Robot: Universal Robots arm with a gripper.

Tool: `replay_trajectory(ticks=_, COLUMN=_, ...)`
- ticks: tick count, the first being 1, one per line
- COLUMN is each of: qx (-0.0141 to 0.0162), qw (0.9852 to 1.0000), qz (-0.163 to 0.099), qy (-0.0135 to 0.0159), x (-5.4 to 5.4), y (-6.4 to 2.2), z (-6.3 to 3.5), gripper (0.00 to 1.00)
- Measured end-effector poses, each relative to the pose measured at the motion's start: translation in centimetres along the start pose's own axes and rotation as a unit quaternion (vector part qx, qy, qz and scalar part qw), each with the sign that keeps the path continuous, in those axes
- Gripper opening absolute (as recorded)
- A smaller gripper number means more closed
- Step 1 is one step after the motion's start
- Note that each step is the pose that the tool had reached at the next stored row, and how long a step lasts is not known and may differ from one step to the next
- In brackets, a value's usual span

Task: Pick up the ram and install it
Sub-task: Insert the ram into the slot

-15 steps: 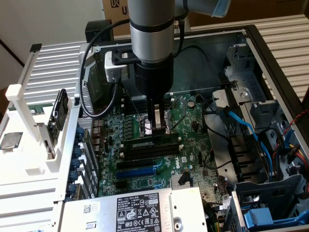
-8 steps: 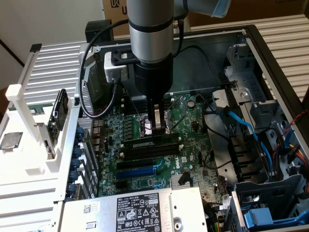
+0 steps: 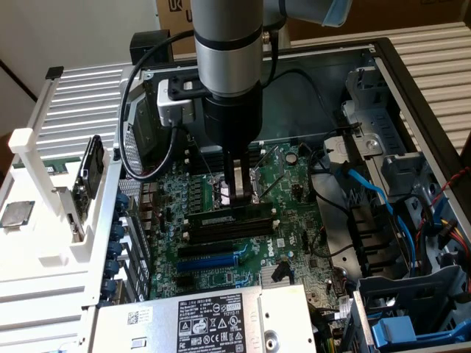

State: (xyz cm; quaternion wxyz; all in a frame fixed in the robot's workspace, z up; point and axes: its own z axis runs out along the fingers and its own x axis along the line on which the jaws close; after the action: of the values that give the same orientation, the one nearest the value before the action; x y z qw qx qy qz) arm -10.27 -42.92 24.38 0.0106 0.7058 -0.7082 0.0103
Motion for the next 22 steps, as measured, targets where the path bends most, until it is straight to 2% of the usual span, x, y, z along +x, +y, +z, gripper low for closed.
replay_trajectory(ticks=22, qx=-0.0001, qw=1.0, qz=0.001, qy=0.0001, x=-0.01, y=0.01, z=0.38, gripper=0.13)
